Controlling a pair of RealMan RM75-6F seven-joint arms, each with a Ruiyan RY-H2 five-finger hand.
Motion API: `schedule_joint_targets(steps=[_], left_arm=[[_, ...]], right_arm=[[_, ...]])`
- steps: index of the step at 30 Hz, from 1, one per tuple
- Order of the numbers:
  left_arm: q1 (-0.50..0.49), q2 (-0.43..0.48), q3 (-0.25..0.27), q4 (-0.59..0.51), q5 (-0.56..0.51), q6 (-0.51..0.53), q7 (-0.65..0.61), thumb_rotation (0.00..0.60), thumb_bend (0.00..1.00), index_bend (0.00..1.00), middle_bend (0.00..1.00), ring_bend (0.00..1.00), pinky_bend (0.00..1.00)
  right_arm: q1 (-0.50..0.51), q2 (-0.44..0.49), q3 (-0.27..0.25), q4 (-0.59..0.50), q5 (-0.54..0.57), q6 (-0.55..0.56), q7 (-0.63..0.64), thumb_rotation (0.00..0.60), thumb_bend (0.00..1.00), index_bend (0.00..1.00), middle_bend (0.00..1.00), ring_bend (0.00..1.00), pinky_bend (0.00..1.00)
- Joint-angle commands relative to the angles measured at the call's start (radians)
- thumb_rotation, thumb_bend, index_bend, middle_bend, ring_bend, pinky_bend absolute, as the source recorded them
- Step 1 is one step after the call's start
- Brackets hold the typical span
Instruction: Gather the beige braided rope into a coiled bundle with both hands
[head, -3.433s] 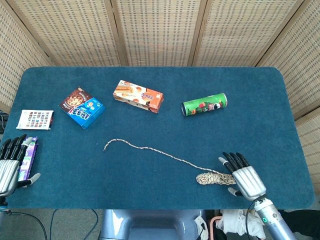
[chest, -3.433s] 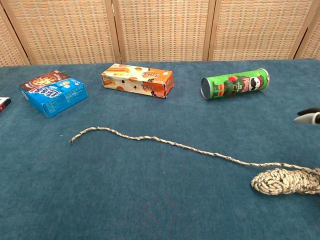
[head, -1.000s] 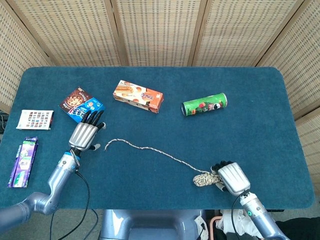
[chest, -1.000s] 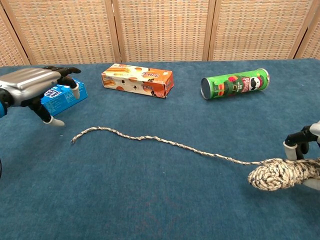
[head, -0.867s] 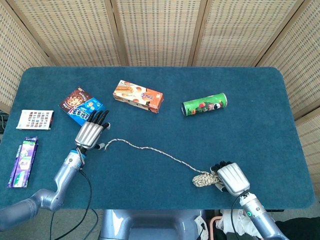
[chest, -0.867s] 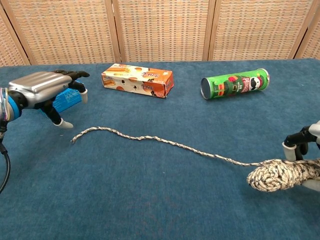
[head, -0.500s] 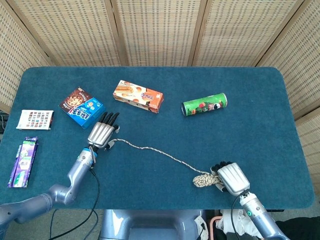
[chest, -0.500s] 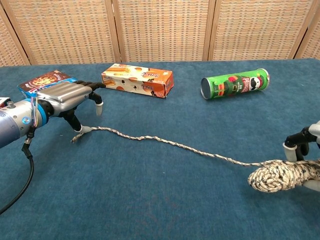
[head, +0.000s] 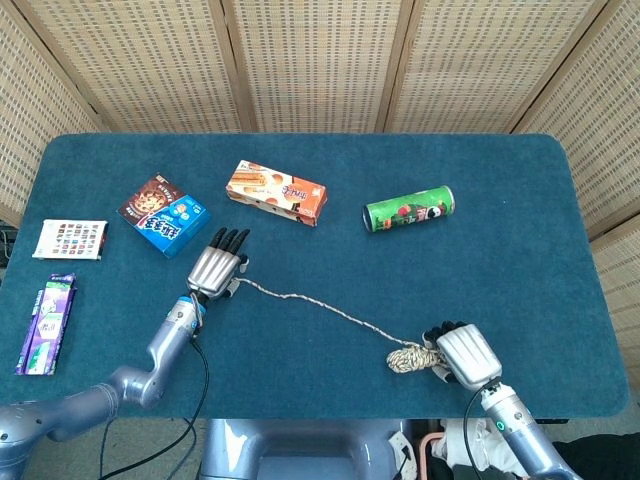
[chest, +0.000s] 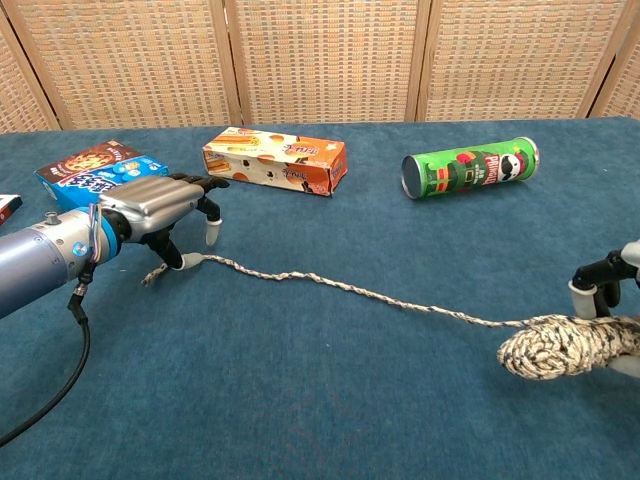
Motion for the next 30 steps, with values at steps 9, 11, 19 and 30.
schedule_joint_targets(steps=[9, 11, 19, 30], left_arm=[[-0.011, -0.019, 0.017, 0.012, -0.008, -0.005, 0.001, 0.600, 0.36, 0.50, 0.00, 0.00, 0.00], [-0.012, -0.025, 0.018, 0.018, -0.011, -0.006, -0.002, 0.600, 0.36, 0.50, 0.00, 0.00, 0.00], [-0.013, -0.057, 0.025, 0.063, -0.011, 0.006, -0.012, 0.600, 0.38, 0.56, 0.00, 0.00, 0.00], [-0.008, -0.048, 0.031, 0.060, -0.003, 0.023, -0.026, 0.600, 0.41, 0.68, 0.00, 0.00, 0.00]], right_arm=[[0.000, 0.006, -0.001, -0.006, -0.005, 0.006, 0.007, 0.600, 0.38, 0.57, 0.62, 0.44, 0.56], [0.000, 0.008, -0.001, -0.007, -0.004, 0.006, 0.010, 0.600, 0.38, 0.57, 0.62, 0.43, 0.56], [0.000, 0.013, -0.001, -0.008, -0.005, 0.009, 0.019, 0.600, 0.38, 0.58, 0.63, 0.44, 0.56], [-0.002, 0.017, -0.001, -0.013, -0.015, 0.021, 0.024, 0.600, 0.38, 0.58, 0.63, 0.44, 0.56]])
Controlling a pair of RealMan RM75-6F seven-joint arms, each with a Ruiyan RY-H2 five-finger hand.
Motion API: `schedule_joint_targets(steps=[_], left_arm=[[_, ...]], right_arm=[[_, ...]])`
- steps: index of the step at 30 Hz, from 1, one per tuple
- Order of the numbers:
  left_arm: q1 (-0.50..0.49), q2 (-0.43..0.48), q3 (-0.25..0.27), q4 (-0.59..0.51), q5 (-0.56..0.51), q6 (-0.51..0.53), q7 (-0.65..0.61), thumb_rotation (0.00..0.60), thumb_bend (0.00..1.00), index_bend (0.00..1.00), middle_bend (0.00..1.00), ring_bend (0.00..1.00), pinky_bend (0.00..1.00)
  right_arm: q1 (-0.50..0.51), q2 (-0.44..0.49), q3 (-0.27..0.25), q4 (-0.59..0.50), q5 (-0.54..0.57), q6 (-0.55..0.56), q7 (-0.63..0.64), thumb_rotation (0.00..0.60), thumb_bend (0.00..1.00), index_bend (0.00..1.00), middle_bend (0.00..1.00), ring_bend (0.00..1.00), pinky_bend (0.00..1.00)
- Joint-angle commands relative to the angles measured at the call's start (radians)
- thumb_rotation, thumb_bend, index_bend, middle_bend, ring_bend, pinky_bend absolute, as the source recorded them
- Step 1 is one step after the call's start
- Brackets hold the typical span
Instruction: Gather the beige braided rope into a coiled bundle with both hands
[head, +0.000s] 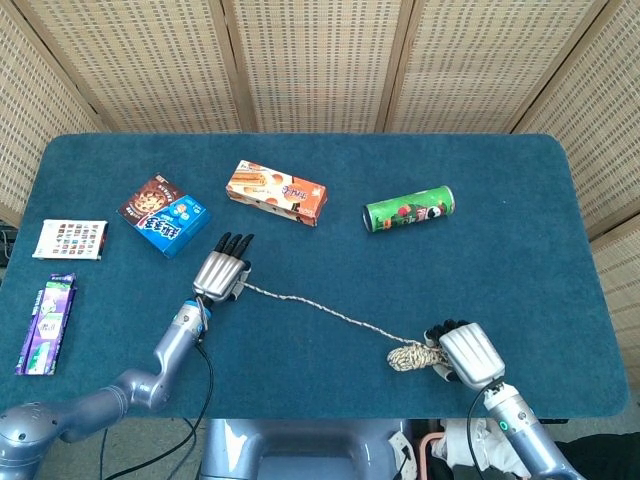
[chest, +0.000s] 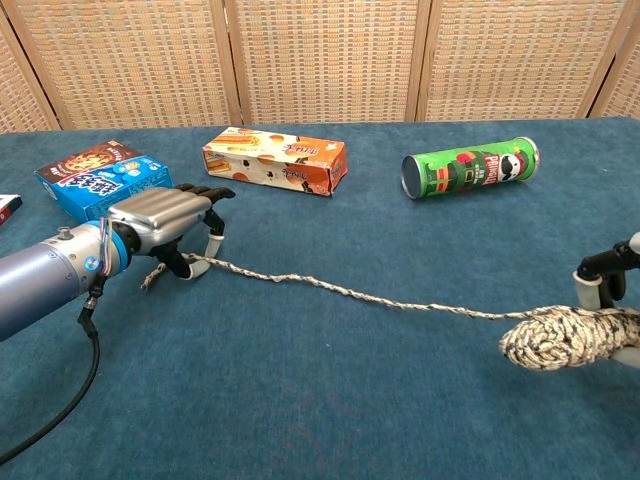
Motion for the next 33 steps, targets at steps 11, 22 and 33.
schedule_joint_targets(steps=[11, 22, 33], left_arm=[[0.008, 0.071, 0.024, -0.023, 0.081, 0.076, -0.027, 0.600, 0.44, 0.73, 0.00, 0.00, 0.00], [0.017, 0.162, 0.097, -0.021, 0.235, 0.180, -0.083, 0.600, 0.46, 0.79, 0.00, 0.00, 0.00], [0.035, 0.238, 0.192, -0.010, 0.440, 0.374, -0.176, 0.600, 0.49, 0.79, 0.00, 0.00, 0.00]], right_arm=[[0.031, 0.043, 0.015, -0.082, -0.042, 0.007, 0.091, 0.600, 0.43, 0.58, 0.63, 0.44, 0.56], [0.154, 0.141, 0.149, -0.275, -0.007, -0.059, 0.129, 0.600, 0.49, 0.60, 0.65, 0.46, 0.58], [0.334, 0.112, 0.350, -0.367, 0.354, -0.230, -0.007, 0.600, 0.63, 0.64, 0.71, 0.53, 0.86]])
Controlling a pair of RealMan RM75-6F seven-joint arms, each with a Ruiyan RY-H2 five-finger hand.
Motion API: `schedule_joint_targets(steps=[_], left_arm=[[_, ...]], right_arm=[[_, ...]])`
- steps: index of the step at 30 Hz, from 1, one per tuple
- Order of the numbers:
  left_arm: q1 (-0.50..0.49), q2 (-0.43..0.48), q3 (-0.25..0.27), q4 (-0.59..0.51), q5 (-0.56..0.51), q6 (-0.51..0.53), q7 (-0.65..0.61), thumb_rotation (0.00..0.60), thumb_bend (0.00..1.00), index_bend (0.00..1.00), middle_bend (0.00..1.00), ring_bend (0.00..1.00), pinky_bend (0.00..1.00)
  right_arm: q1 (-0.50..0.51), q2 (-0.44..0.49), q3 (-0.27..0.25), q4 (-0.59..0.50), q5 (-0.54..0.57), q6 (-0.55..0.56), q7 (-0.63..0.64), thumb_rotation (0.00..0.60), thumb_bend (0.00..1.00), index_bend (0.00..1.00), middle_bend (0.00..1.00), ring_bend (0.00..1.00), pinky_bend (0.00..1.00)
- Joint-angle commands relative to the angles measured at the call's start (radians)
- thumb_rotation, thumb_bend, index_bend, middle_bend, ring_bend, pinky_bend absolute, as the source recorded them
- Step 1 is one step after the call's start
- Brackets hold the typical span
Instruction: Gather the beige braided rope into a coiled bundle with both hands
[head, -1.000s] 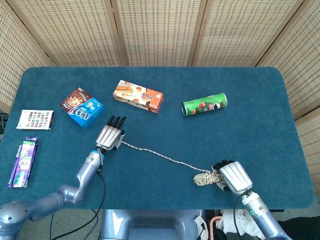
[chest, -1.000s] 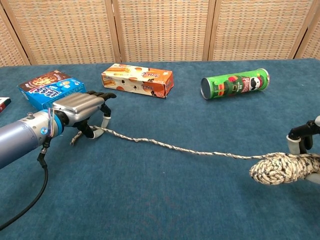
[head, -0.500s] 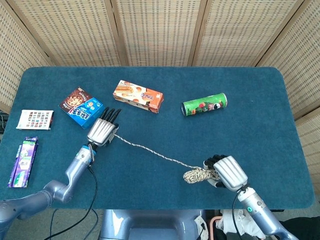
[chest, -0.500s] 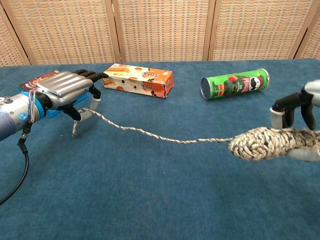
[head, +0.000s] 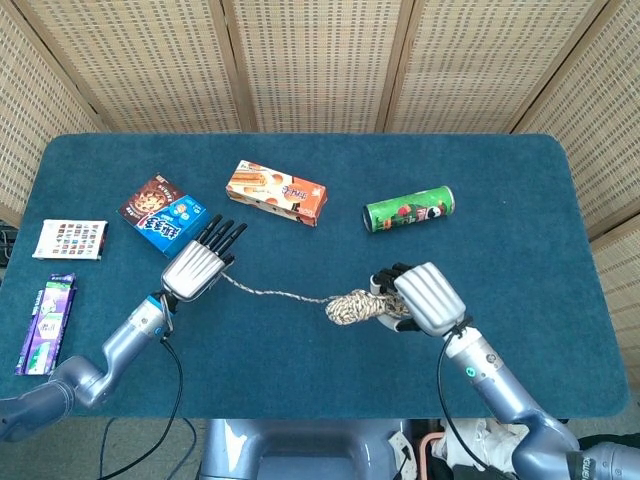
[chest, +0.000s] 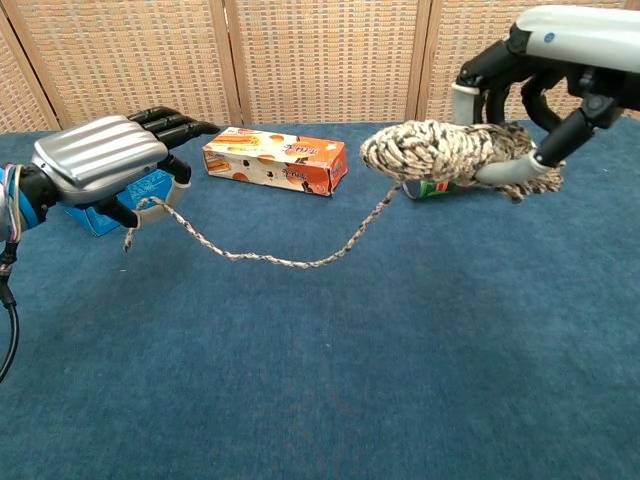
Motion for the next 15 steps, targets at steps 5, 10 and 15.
schedule_joint_targets(steps=[5, 10, 15], left_arm=[[0.010, 0.058, 0.051, -0.006, 0.112, 0.118, -0.021, 0.600, 0.49, 0.79, 0.00, 0.00, 0.00], [0.014, 0.083, 0.056, -0.028, 0.135, 0.147, -0.024, 0.600, 0.49, 0.79, 0.00, 0.00, 0.00], [0.016, 0.103, 0.060, -0.055, 0.155, 0.173, -0.045, 0.600, 0.49, 0.79, 0.00, 0.00, 0.00]], right_arm=[[0.183, -0.091, 0.147, -0.009, 0.385, -0.075, -0.209, 0.600, 0.69, 0.65, 0.73, 0.56, 0.95], [0.297, -0.148, 0.170, 0.044, 0.538, -0.070, -0.351, 0.600, 0.70, 0.65, 0.74, 0.56, 0.96], [0.396, -0.209, 0.156, 0.107, 0.617, -0.055, -0.477, 0.600, 0.70, 0.65, 0.74, 0.56, 0.96]])
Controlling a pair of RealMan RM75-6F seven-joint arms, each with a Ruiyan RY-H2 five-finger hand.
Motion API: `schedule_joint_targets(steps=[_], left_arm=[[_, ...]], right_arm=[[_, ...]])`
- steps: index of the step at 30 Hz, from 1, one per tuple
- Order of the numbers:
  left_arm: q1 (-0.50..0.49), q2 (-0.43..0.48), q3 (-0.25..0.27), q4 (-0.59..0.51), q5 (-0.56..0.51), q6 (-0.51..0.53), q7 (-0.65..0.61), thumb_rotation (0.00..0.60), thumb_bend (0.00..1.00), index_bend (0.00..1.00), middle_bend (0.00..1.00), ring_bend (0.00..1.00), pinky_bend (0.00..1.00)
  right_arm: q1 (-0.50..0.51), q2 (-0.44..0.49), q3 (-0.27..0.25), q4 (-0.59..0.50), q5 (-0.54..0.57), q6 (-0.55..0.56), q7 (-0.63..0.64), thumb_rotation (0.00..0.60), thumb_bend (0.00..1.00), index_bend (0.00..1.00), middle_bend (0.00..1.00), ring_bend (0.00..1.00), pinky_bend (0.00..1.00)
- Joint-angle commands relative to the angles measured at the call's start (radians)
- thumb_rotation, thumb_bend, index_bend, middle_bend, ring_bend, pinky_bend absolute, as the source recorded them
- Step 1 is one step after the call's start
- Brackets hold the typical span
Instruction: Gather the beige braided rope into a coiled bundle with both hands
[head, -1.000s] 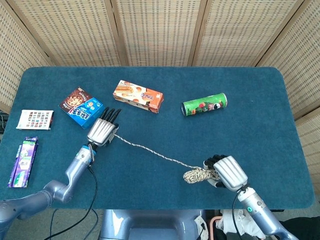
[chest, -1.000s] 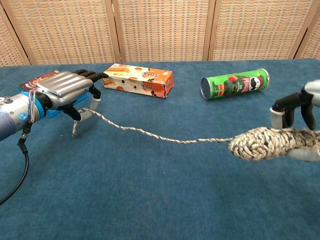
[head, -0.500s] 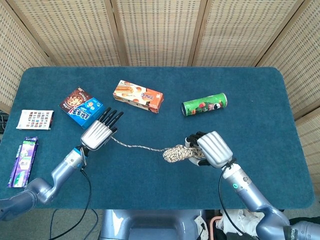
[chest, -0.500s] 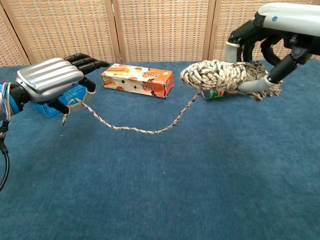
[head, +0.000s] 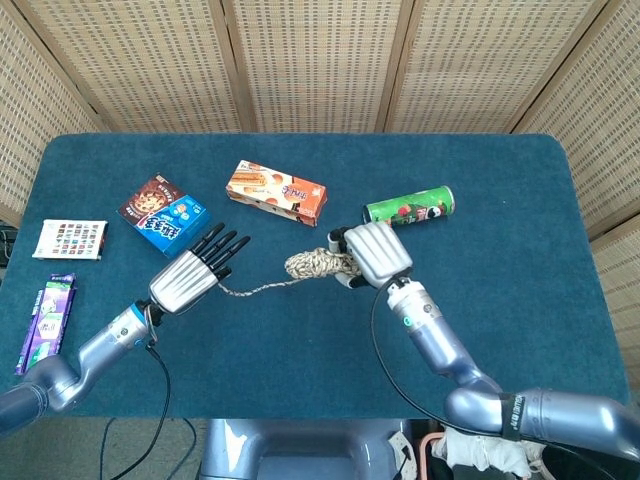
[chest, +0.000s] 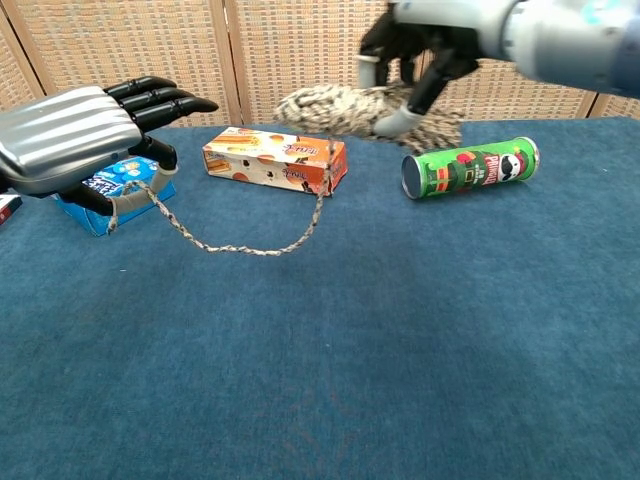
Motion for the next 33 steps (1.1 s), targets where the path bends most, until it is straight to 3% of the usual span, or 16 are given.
schedule_joint_targets(steps=[1, 7, 14, 19, 25, 27, 33], left_arm=[[0.001, 0.018, 0.005, -0.022, 0.020, 0.022, -0.014, 0.600, 0.49, 0.80, 0.00, 0.00, 0.00], [0.001, 0.069, -0.005, -0.114, 0.053, 0.082, -0.034, 0.600, 0.49, 0.81, 0.00, 0.00, 0.00], [-0.007, 0.107, -0.073, -0.299, -0.025, 0.079, -0.183, 0.600, 0.50, 0.81, 0.00, 0.00, 0.00], [-0.030, 0.172, -0.164, -0.549, -0.156, -0.001, -0.265, 0.600, 0.50, 0.81, 0.00, 0.00, 0.00], [-0.057, 0.178, -0.240, -0.669, -0.247, -0.060, -0.253, 0.600, 0.50, 0.81, 0.00, 0.00, 0.00], [-0.074, 0.164, -0.290, -0.705, -0.305, -0.080, -0.264, 0.600, 0.50, 0.81, 0.00, 0.00, 0.00], [-0.098, 0.124, -0.391, -0.737, -0.455, -0.117, -0.292, 0.600, 0.50, 0.82, 0.00, 0.00, 0.00]], right_arm=[[0.097, -0.073, 0.001, 0.070, 0.075, 0.010, -0.108, 0.600, 0.70, 0.65, 0.74, 0.57, 0.96], [0.212, -0.181, 0.010, 0.182, 0.249, 0.014, -0.185, 0.600, 0.70, 0.65, 0.75, 0.57, 0.96], [0.246, -0.253, -0.016, 0.256, 0.264, 0.027, -0.171, 0.600, 0.70, 0.65, 0.75, 0.57, 0.96], [0.238, -0.288, -0.038, 0.298, 0.245, 0.023, -0.122, 0.600, 0.70, 0.65, 0.76, 0.57, 0.96], [0.235, -0.301, -0.058, 0.313, 0.234, 0.019, -0.107, 0.600, 0.70, 0.65, 0.76, 0.57, 0.96], [0.233, -0.306, -0.067, 0.318, 0.227, 0.014, -0.101, 0.600, 0.70, 0.65, 0.76, 0.57, 0.96], [0.224, -0.307, -0.090, 0.324, 0.193, -0.007, -0.074, 0.600, 0.70, 0.65, 0.76, 0.57, 0.96]])
